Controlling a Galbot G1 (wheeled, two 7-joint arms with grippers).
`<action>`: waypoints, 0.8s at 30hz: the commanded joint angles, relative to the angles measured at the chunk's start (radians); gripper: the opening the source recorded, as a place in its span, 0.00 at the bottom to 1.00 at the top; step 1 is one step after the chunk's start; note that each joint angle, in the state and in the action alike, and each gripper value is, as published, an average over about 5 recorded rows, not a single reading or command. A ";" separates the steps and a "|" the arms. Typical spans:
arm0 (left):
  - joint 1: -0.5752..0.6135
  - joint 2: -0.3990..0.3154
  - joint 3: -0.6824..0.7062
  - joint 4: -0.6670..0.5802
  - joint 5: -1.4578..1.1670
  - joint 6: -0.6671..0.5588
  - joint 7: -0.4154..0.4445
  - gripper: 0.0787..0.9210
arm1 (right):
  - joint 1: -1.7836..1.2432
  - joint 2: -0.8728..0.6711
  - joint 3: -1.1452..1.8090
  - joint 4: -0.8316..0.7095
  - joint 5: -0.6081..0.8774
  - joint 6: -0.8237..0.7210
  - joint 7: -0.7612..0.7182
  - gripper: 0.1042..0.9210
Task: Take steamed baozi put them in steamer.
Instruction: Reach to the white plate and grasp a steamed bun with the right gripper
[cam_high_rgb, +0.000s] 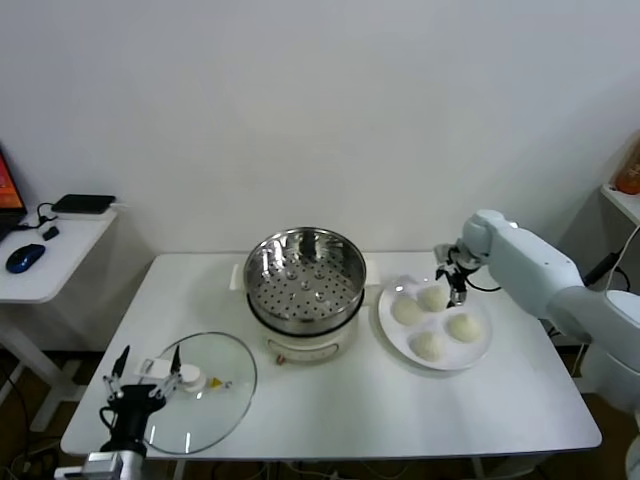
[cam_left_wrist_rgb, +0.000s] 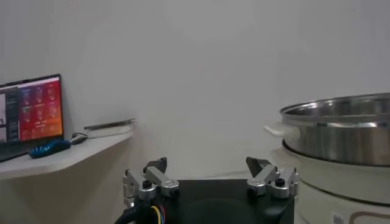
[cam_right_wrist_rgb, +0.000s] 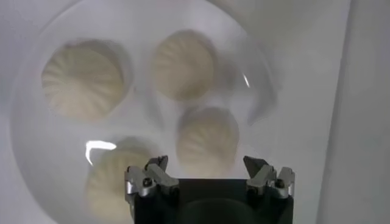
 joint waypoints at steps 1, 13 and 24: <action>0.001 0.000 0.000 0.001 0.000 -0.001 0.000 0.88 | -0.022 0.014 0.049 -0.027 -0.039 0.014 0.021 0.88; 0.004 -0.002 0.000 0.004 0.000 -0.005 0.000 0.88 | -0.038 0.038 0.084 -0.055 -0.073 0.024 0.043 0.88; 0.008 -0.002 -0.001 0.007 0.000 -0.008 0.001 0.88 | -0.045 0.058 0.107 -0.078 -0.091 0.021 0.037 0.87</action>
